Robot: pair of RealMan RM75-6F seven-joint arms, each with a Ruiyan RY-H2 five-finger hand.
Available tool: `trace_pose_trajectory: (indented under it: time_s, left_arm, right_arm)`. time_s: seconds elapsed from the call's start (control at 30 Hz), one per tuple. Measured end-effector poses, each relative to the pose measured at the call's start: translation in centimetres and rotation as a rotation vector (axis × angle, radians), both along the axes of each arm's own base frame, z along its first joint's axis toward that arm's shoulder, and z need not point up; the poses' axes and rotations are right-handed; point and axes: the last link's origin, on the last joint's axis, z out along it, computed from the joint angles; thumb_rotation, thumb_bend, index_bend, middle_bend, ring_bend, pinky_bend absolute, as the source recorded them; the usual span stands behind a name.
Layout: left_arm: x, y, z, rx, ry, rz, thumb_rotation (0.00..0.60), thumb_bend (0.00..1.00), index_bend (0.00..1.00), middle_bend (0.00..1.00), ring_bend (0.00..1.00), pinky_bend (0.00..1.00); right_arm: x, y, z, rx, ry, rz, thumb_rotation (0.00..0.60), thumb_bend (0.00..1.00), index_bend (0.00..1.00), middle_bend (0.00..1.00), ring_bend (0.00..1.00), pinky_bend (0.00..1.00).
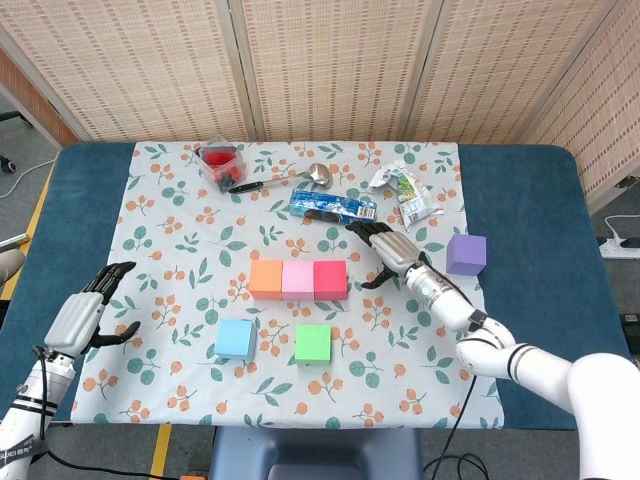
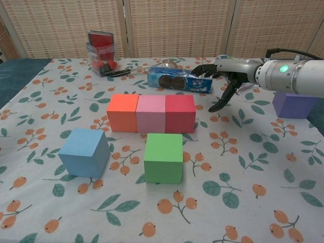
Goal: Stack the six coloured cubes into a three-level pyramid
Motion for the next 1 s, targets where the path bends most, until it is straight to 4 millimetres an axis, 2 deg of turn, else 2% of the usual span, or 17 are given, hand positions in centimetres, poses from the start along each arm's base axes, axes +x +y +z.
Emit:
trace_pose_trajectory:
  time_s: [0.3, 0.5, 0.83, 1.0]
  left_arm:
    - [-0.5, 0.1, 0.1, -0.003, 0.004, 0.016, 0.6, 0.31, 0.04, 0.06, 0.0, 0.18]
    - [-0.7, 0.1, 0.1, 0.002, 0.002, 0.02, 0.6, 0.31, 0.04, 0.05, 0.0, 0.19]
    - [-1.0, 0.0, 0.2, 0.002, -0.003, 0.026, 0.6, 0.31, 0.04, 0.06, 0.0, 0.18]
    - [-1.0, 0.2, 0.0, -0.009, 0.004, 0.016, 0.6, 0.31, 0.04, 0.06, 0.0, 0.19]
  right_arm:
    - [1.1, -1.2, -2.3, -0.008, -0.009, 0.001, 0.6, 0.04, 0.0, 0.02, 0.0, 0.0]
    - [2.0, -1.5, -3.1, 0.003, -0.022, 0.015, 0.6, 0.04, 0.0, 0.02, 0.0, 0.0]
    - [2.6, -1.4, -3.9, 0.012, -0.013, 0.038, 0.6, 0.04, 0.0, 0.01, 0.0, 0.0]
    - [2.2, -1.4, -3.0, -0.003, -0.017, 0.04, 0.6, 0.04, 0.0, 0.01, 0.0, 0.0]
